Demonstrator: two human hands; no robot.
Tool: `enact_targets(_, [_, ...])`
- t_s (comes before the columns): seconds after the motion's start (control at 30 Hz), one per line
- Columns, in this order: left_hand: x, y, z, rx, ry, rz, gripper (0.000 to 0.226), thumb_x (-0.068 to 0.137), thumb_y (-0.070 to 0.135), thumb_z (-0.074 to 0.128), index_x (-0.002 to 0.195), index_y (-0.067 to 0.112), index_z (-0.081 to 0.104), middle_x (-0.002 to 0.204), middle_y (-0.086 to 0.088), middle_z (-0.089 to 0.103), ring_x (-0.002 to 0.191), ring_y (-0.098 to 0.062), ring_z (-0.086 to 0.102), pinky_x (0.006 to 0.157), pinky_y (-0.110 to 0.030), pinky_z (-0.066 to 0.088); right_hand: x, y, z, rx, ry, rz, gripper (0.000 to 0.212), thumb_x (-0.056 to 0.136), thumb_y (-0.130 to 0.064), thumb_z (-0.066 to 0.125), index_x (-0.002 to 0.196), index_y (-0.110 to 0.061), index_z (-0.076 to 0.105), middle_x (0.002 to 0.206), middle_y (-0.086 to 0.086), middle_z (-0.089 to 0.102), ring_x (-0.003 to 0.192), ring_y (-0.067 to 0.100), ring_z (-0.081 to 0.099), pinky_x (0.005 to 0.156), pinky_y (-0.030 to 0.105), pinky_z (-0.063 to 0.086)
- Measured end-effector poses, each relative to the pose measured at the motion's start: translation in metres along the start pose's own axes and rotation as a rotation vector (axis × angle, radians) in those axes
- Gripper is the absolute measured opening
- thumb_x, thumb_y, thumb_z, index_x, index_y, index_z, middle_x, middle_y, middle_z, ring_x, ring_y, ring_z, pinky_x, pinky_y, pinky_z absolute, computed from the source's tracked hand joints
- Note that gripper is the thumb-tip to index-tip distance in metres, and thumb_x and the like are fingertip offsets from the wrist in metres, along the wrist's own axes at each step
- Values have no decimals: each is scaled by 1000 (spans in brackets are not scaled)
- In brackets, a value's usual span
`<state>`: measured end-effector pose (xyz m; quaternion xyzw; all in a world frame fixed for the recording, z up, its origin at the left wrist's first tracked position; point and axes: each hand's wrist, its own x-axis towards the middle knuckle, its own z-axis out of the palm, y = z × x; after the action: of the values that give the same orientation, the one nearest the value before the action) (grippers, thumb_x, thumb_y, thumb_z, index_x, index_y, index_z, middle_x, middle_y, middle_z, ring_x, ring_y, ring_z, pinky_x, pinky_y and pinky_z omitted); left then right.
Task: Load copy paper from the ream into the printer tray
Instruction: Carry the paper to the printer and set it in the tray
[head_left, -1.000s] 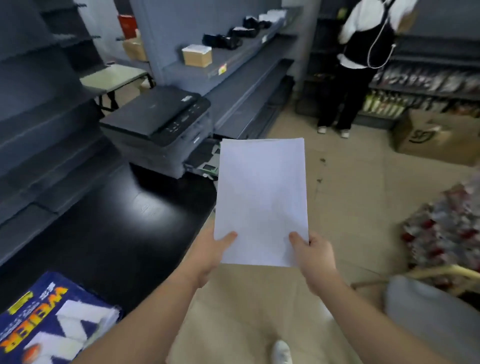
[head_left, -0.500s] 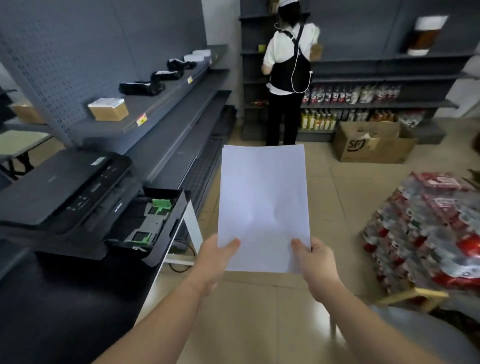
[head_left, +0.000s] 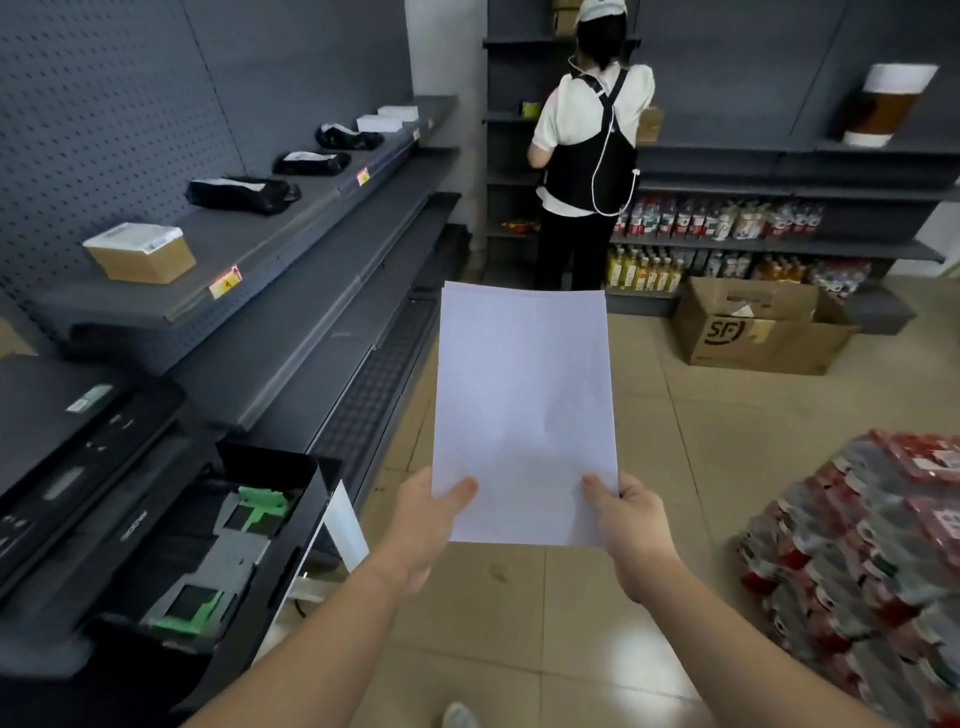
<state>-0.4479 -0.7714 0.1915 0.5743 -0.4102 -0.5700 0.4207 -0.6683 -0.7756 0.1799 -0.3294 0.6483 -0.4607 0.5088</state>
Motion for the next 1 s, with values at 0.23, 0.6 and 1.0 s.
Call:
enact_targets(0.23, [120,27,-47,-36,136,16,16,97,23,63,110,29,69,105,18,76,102,-3,68,83,-24,50,102,-45,90,-25,-42,-26,10,94,-23,61,97,-18,70,93,4,77,83,24,74,72,38,61])
enact_targets(0.6, [184,28,-170,-131,573,-22,14,96,17,64,108,21,71,100,7,77,80,-1,73,61,-15,55,196,-67,271,-272,-378,-65,27,89,-28,64,84,-2,62,75,6,63,64,20,56,60,31,47])
enact_targets(1.0, [141,-40,-185,-338,1172,-331,9,90,20,71,97,25,74,91,12,78,81,3,72,66,-15,54,217,-12,389,-706,-884,-185,13,91,-25,67,83,-14,68,83,10,73,81,27,67,74,35,50])
